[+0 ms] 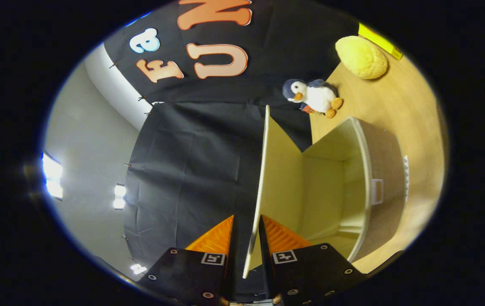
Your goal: Open the storage box then place both shoes into the box .Put the left shoe in first, then the right shoe, with the right side of both shoes facing outward in a uniform manner.
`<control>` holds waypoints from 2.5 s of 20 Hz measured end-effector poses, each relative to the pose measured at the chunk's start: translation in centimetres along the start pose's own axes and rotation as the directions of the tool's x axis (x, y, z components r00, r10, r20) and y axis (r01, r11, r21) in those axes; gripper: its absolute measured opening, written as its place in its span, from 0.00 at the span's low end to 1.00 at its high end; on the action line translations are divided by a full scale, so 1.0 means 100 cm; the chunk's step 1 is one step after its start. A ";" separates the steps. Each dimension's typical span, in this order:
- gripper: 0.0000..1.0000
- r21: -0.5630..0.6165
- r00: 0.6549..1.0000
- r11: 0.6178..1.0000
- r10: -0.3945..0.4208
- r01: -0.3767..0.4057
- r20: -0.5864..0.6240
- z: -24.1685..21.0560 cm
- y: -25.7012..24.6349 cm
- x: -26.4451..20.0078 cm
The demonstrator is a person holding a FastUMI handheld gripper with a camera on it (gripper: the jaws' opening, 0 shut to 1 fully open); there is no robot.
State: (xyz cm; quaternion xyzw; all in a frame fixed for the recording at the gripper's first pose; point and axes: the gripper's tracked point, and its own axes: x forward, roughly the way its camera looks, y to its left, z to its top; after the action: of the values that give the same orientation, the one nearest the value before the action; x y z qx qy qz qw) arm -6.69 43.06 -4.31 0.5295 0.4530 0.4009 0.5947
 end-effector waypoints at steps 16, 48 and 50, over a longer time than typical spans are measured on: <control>0.35 -0.149 0.994 0.984 -0.105 0.100 -0.025 -0.040 0.026 0.180; 0.97 -0.310 0.576 0.487 -0.729 0.816 0.369 0.071 -0.200 -0.179; 0.97 -0.287 0.528 0.446 -0.765 0.848 0.369 0.069 -0.219 -0.200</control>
State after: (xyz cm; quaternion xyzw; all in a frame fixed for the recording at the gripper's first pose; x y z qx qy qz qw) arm -5.44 19.46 -23.56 0.1364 0.4914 0.1067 0.8535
